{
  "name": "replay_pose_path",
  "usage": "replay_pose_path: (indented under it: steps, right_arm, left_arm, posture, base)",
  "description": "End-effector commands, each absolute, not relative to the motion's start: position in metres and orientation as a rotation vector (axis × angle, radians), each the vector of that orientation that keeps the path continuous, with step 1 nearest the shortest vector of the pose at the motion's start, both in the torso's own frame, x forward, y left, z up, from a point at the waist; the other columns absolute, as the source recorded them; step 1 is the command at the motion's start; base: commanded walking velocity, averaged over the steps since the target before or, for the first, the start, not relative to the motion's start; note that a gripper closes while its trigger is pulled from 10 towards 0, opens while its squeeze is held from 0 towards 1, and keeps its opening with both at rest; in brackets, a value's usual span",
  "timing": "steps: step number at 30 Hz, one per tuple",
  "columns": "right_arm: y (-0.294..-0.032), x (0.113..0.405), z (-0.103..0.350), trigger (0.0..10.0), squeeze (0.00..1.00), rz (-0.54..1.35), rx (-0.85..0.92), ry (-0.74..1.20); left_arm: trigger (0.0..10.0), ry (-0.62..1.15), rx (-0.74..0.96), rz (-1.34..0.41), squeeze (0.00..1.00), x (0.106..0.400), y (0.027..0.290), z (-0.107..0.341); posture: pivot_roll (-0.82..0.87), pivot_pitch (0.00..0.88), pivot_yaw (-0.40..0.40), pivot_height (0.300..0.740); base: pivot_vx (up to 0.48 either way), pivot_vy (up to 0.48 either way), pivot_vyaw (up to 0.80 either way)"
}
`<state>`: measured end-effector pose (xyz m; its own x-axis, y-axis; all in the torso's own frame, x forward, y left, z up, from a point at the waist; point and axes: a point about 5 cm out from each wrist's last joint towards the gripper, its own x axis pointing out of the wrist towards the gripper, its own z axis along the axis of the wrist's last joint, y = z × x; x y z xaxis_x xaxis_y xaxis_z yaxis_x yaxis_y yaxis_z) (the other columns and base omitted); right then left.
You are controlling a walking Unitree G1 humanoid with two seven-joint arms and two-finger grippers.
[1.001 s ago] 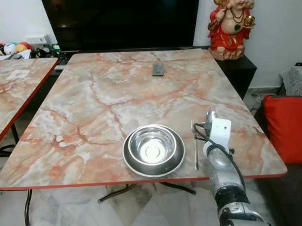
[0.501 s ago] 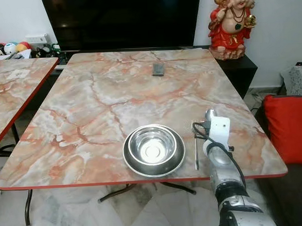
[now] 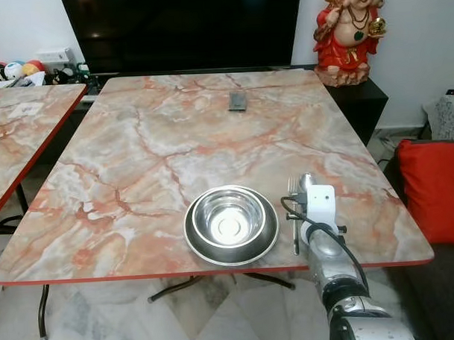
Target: Setting the table
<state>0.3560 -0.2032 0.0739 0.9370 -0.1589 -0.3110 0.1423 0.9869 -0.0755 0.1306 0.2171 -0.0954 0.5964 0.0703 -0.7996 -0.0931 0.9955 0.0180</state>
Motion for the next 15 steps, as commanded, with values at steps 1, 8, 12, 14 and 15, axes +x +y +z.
replay_pose_path:
  steps: [1, 8, 12, 14, 15]
  right_arm:
    - [-0.2007, 0.3569, 0.0742, 10.0, 0.00, -0.150, -0.060, 0.323]
    - [-0.2046, 0.3541, 0.0704, 10.0, 0.00, -0.195, -0.058, 0.338]
    - [-0.2051, 0.3529, 0.0687, 10.0, 0.00, -0.198, -0.059, 0.343]
    - [-0.2050, 0.3524, 0.0677, 10.0, 0.00, -0.200, -0.050, 0.347]
    - [-0.2048, 0.3520, 0.0671, 10.0, 0.00, -0.203, -0.038, 0.350]
  left_arm:
    - [10.0, 0.960, -0.014, 0.094, 0.00, 0.1234, 0.2199, -0.0977]
    - [10.0, 0.961, -0.014, 0.094, 0.00, 0.1231, 0.2202, -0.0978]
    - [10.0, 0.964, -0.014, 0.093, 0.00, 0.1227, 0.2202, -0.0979]
    - [10.0, 0.964, -0.014, 0.092, 0.00, 0.1226, 0.2202, -0.0980]
    - [10.0, 0.965, -0.015, 0.092, 0.00, 0.1226, 0.2202, -0.0980]
  posture:
    - [0.03, 0.095, 0.022, 0.740]
    - [0.03, 0.099, 0.024, 0.740]
    - [0.03, 0.102, 0.024, 0.740]
    - [0.03, 0.102, 0.024, 0.740]
    - [0.03, 0.102, 0.024, 0.740]
  base:
    - [0.000, 0.000, 0.00]
    - [0.000, 0.000, 0.00]
    - [0.000, 0.000, 0.00]
    - [0.000, 0.000, 0.00]
    - [0.000, 0.000, 0.00]
